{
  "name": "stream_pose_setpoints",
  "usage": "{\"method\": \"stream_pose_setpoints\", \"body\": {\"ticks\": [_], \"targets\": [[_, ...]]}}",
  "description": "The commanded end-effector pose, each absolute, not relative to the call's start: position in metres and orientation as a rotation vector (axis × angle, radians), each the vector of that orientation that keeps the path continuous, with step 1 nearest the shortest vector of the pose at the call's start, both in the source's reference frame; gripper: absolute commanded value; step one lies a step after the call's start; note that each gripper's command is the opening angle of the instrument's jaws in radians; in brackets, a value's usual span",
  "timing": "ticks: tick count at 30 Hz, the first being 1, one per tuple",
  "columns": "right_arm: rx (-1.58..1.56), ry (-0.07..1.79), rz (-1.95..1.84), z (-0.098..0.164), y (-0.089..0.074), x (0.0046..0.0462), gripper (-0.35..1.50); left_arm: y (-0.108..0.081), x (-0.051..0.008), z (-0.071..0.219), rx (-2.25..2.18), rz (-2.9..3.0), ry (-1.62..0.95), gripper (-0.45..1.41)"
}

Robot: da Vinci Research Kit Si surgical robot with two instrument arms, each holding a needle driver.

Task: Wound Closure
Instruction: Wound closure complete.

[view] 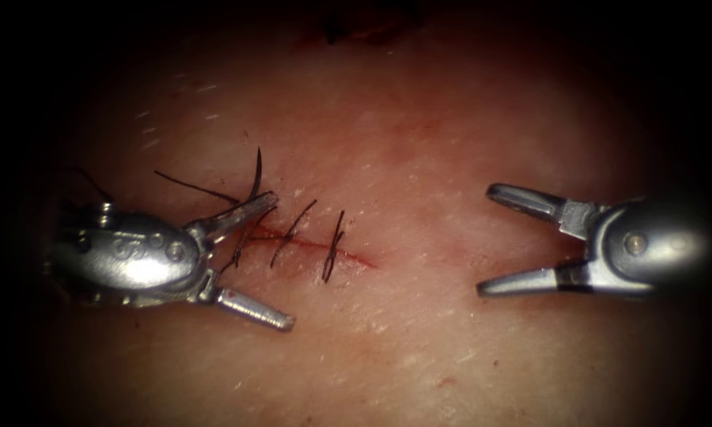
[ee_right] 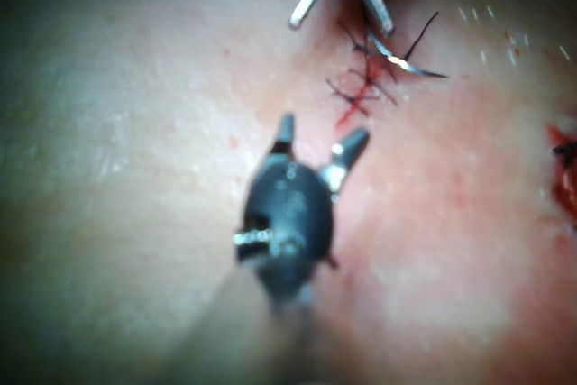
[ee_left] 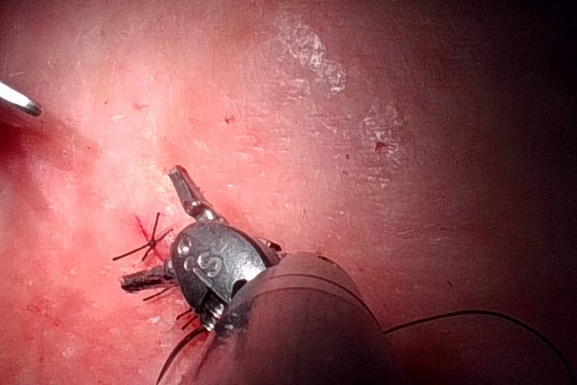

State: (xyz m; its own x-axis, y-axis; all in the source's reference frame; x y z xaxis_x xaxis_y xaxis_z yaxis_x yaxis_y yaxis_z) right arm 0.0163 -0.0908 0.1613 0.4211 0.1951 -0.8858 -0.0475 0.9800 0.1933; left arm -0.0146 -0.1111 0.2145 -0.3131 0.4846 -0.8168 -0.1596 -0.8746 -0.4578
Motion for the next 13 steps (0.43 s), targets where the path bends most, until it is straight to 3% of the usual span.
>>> {"method": "stream_pose_setpoints", "body": {"ticks": [1,13], "targets": [[0.148,1.127,0.156,0.1615,-0.0919,0.0173,1.11,-0.1126,-0.0157,0.2142,-1.534,2.218,-0.418,1.05],[0.138,1.144,0.163,0.1616,-0.0917,0.0173,1.08,-0.1126,-0.0155,0.2142,-1.533,2.218,-0.417,1.02]]}}
